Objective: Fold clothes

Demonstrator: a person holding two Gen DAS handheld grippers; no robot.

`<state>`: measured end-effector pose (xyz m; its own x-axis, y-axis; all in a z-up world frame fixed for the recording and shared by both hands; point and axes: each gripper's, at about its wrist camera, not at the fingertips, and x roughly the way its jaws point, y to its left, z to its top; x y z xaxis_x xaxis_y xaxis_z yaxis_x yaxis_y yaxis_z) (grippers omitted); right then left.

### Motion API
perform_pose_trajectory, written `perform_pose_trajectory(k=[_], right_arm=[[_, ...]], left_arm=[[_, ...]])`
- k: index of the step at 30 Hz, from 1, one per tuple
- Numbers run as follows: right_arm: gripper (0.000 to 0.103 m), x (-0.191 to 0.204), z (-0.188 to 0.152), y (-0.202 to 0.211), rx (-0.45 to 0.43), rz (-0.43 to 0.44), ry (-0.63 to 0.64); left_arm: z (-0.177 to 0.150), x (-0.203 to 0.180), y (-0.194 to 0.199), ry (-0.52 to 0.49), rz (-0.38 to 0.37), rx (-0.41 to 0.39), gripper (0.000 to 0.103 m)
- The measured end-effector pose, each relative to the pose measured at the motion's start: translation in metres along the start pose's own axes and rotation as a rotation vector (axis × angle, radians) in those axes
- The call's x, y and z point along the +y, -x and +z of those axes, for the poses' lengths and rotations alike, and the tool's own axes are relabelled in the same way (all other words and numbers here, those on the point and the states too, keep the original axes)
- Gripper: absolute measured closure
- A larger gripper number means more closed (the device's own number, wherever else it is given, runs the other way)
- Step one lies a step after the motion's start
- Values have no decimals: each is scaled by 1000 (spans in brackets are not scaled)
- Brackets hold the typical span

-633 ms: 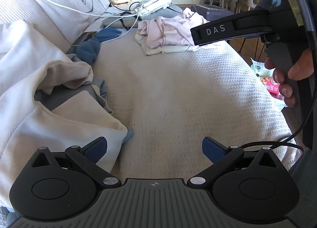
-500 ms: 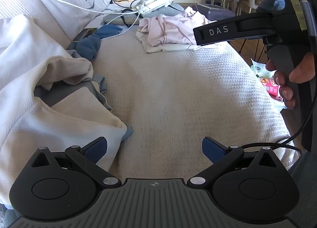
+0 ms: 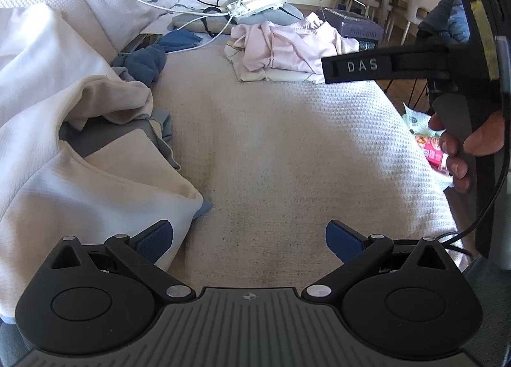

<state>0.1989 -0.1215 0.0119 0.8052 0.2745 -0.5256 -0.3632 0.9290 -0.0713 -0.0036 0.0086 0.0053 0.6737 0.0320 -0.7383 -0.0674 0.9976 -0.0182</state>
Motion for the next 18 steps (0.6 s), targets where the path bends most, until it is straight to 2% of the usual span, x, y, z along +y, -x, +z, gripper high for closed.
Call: perform_pose_trajectory(k=[4,8,12,18], right_arm=[[7,2,-2,1,3,7,11],[7,4,-1,0,27,51,-1],[7,5,-3,3,26,47,9],[7,12,-4,6,33,61,43]], left_arm=[[0,5,6,22,4,-8,0],[1,9,14,30,12,-28,0],[1,19,26,67,6,-48,0],[-7,43,58,123,56,-95,0]])
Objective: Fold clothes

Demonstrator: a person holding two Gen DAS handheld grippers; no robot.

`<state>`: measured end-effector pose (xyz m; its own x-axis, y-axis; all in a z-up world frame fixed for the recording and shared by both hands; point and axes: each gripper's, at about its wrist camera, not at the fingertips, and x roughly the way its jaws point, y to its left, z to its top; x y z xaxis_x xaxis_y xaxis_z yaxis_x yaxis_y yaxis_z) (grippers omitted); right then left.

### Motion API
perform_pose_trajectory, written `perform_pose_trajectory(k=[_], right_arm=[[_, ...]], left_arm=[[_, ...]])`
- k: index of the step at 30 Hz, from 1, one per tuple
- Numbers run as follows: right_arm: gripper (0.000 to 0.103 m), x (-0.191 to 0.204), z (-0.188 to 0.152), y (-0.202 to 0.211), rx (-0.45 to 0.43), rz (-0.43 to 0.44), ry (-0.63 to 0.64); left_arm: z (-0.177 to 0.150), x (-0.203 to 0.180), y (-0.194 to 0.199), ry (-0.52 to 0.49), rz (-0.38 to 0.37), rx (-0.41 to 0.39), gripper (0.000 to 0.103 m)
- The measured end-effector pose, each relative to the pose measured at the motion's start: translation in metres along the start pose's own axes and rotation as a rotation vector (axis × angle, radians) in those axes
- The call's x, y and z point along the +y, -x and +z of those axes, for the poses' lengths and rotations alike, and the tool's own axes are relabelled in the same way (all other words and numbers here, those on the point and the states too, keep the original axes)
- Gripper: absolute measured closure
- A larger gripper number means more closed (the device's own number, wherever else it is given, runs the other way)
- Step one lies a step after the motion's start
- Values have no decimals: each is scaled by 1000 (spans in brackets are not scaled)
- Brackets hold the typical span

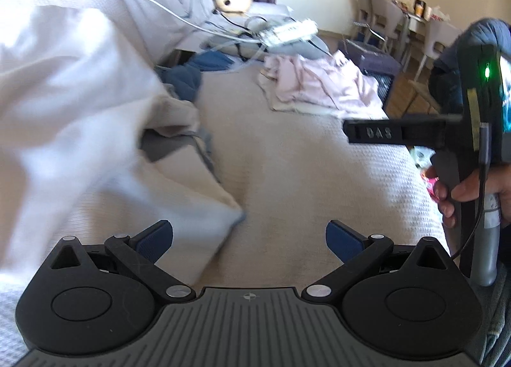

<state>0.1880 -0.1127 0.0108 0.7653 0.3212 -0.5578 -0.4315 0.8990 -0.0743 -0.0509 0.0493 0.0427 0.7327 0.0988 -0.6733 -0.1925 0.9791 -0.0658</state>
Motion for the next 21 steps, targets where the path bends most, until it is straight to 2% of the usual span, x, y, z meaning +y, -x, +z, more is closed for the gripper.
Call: perform_pose_trajectory(k=[3,7,9,14,21], right_arm=[[7,6,-1,2,-2,15,34],[7,16,-1,4,-3,24,87],[7,19,-1,4,-2,26,102],[7,24,-2,1,8,28,128],[7,26,-3,2,5,24,142]], left_arm=[[-3,24,19,70,59,-31,1],[-8,51,44,144,192,-87,1],[-10,62,57,183,236,-106,1],[-18,86,78,258,304,-138,2],[-17,112,74,296,353,-144,4]])
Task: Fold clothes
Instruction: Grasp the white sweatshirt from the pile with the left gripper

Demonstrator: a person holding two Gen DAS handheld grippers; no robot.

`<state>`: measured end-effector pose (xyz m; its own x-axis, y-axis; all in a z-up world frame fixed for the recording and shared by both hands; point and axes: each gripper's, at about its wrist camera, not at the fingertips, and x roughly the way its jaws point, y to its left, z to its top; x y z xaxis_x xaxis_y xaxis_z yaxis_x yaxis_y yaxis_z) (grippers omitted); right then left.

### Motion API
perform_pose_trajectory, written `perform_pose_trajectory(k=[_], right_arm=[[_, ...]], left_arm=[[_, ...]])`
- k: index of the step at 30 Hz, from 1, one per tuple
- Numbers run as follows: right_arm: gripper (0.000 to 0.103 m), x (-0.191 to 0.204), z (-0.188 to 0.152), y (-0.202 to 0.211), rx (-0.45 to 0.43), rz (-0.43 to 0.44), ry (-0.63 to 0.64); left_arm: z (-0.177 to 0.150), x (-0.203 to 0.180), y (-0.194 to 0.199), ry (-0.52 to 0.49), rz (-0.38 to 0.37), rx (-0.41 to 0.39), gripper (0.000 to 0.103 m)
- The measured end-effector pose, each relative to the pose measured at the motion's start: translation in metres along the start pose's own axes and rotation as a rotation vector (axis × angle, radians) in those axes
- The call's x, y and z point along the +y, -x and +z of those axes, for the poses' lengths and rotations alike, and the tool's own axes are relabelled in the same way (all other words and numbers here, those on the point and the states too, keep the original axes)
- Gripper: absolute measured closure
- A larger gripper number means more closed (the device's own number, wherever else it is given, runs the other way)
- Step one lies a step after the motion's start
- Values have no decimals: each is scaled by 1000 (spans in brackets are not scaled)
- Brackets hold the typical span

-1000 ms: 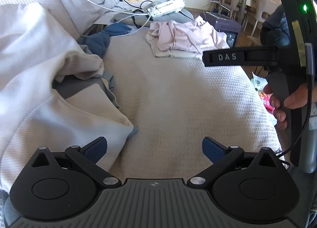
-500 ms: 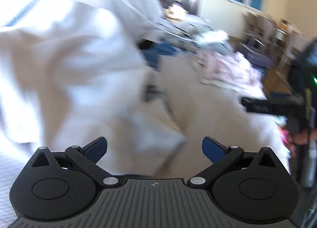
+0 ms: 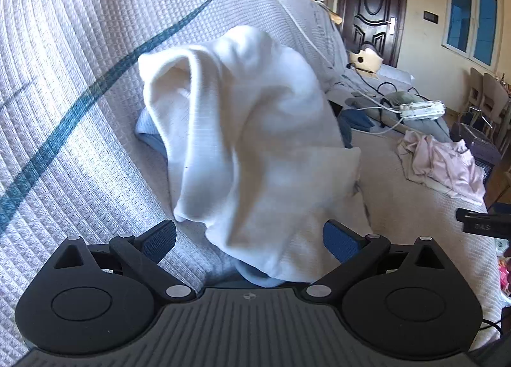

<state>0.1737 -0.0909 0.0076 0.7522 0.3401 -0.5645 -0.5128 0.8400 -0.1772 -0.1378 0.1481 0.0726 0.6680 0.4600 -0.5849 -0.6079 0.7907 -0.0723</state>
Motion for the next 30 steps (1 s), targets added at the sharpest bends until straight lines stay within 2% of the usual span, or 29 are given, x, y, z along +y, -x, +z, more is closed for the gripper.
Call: perform_pose_trajectory(k=[2,4,6,8,11,13,15,19,22,26,28,30], right_arm=[[7,0,0,1,-3,-1,2],[7,1,-1,2,-5,-7,7],[7,-1,0,1,-4,-12,5],[7,-1,0,1,-1,-14,1],[7,-3,0,-1,5,-16,-4],[7,-2,0,-1,6,-16,-2],[7,-1,-1,-1,6,-16,5],[7,0,-1,-1,5,-16,13],[7,-1,0,0,3,1,3],[7,-5,3,6,-15,33,-27],[7,-13,5,13,-29,82,-77],[7,-22,6,23,-64,181,-129]], left_arm=[[2,3,-10,21,-1,17,8],[2,5,-21,48,-6,31,24],[1,9,-34,90,-10,61,45],[-3,14,-44,136,-10,91,47],[-7,15,-51,144,6,80,52],[-7,13,-55,165,-15,77,76],[-7,11,-57,191,-46,72,91],[-4,9,-42,203,-118,37,94],[5,-1,-27,203,-214,4,95],[21,-27,-5,139,-320,-78,95],[28,-41,-2,129,-401,-79,95],[32,-54,1,114,-472,-78,95]])
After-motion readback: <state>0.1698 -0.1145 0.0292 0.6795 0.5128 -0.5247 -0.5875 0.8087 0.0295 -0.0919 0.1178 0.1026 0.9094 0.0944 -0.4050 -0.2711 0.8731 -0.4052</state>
